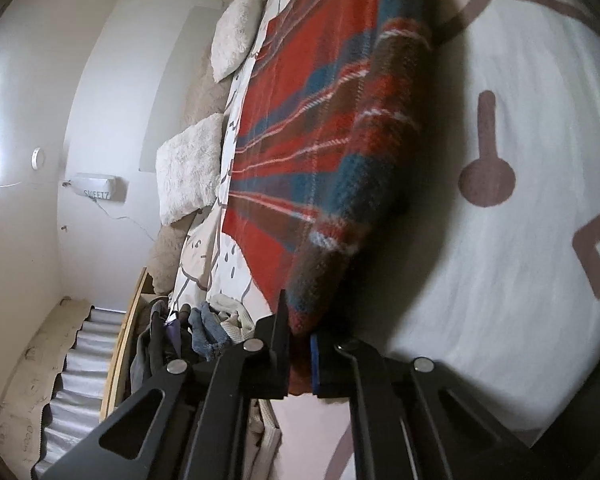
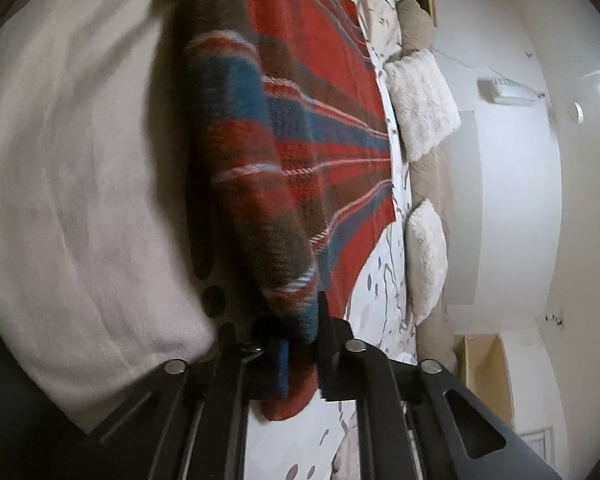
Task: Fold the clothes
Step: 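Grasp the folded edge of the blanket with both grippers, then lift the folded edge with both grippers and fold it over onto the blanket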
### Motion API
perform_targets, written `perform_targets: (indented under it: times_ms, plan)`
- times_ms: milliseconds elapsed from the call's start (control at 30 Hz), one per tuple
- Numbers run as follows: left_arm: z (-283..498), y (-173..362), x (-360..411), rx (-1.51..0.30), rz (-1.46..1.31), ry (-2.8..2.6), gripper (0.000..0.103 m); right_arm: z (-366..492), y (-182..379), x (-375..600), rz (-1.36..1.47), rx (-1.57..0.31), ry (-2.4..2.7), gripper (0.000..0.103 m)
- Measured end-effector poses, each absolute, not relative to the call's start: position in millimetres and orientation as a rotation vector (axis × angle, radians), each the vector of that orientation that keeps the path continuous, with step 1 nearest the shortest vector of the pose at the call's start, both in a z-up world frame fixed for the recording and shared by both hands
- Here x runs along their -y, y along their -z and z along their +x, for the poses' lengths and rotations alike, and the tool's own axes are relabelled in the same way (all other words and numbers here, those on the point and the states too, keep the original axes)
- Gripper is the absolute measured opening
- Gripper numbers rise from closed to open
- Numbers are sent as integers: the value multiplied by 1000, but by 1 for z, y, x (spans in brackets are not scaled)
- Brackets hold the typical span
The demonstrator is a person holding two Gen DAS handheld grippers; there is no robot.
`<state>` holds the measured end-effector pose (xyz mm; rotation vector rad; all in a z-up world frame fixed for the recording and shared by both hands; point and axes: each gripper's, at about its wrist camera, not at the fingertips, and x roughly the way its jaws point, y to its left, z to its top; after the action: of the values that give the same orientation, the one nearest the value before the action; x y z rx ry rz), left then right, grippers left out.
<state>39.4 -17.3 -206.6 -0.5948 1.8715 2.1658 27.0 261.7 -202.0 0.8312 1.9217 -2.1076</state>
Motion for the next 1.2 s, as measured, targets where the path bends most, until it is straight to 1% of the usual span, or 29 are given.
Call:
perform_targets:
  times_ms: [133,233,333,433,500,700,800,933,1067,1200]
  plan:
    - [43,191,18,-1837,-595,-2160,6,23,180,-262,841,-1866,2126,6]
    - [48,176,18,-1804,-595,-2181,6,26,160,-265,828,-1861,2128,4]
    - [52,162,17,-1750,-605,-2232,6,32,151,-266,818,-1872,2139,4]
    - [66,149,14,-1672,-612,-2291,5,38,139,-268,846,-1831,2167,3]
    - [75,143,14,-1640,-610,-2313,5,47,132,-268,859,-1807,2183,4]
    - [112,130,20,-1619,-602,-2326,5,79,110,-270,891,-1739,2221,4]
    - [127,116,27,-1585,-595,-2360,5,97,95,-274,899,-1698,2253,4]
    - [155,93,32,-1518,-580,-2413,5,128,80,-274,879,-1688,2283,4]
    - [179,86,36,-1495,-612,-2389,5,158,71,-273,901,-1655,2274,3]
    - [191,98,35,-1452,-692,-2337,5,182,80,-272,973,-1617,2209,4]
